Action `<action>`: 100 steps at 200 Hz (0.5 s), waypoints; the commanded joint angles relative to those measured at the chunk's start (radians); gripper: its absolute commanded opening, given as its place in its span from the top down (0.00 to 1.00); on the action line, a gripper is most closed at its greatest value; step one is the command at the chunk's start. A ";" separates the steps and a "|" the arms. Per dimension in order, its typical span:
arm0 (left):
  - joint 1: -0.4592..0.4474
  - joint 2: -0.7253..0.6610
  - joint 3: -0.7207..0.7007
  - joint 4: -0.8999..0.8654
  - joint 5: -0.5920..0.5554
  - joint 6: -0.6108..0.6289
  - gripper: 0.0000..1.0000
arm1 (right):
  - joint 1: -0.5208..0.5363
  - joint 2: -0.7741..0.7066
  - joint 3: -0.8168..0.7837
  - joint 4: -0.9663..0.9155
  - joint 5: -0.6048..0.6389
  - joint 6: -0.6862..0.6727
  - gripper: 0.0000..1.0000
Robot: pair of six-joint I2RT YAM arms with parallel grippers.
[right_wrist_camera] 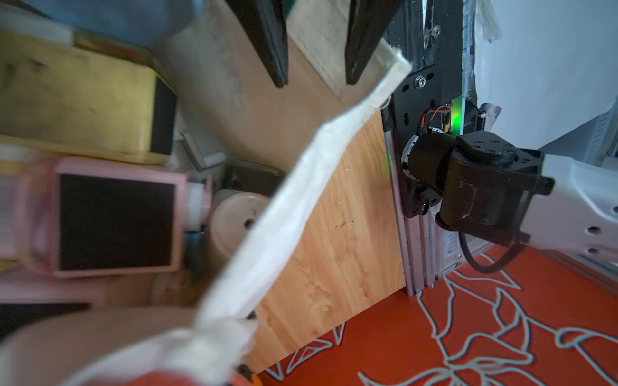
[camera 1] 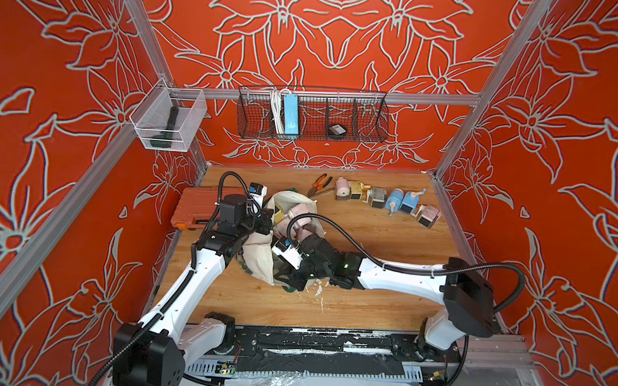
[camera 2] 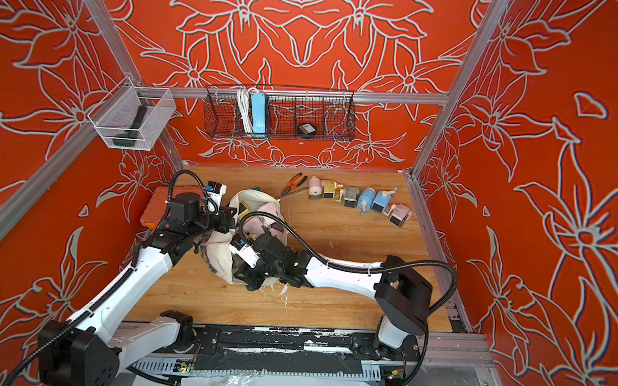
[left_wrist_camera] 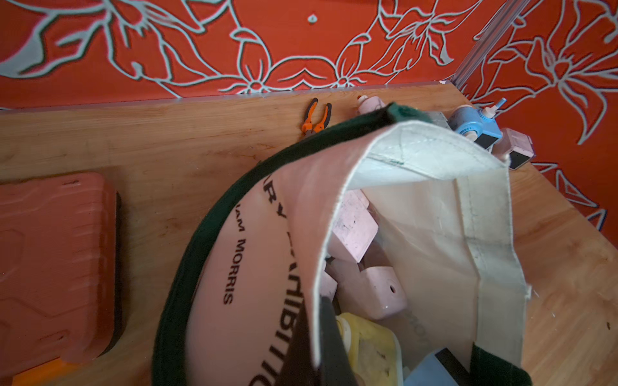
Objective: Take out the pencil sharpeners from the tote bags
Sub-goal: Adjust the canvas bag at the center of the board, then pick up the pencil sharpener from the canvas bag.
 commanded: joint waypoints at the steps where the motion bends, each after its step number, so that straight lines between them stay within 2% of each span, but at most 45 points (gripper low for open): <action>1: 0.001 -0.049 -0.037 0.057 -0.046 -0.009 1.00 | -0.057 -0.071 -0.016 -0.032 0.110 -0.028 0.62; 40: 0.001 -0.050 -0.043 0.065 -0.037 -0.029 1.00 | -0.100 -0.092 0.002 -0.187 0.219 -0.017 0.49; 73: 0.000 -0.086 -0.052 0.060 -0.046 -0.031 1.00 | -0.093 -0.096 -0.055 -0.213 0.185 -0.029 0.37; 100: -0.002 -0.083 -0.050 0.060 -0.054 -0.029 1.00 | -0.068 -0.111 -0.069 -0.242 0.174 -0.144 0.33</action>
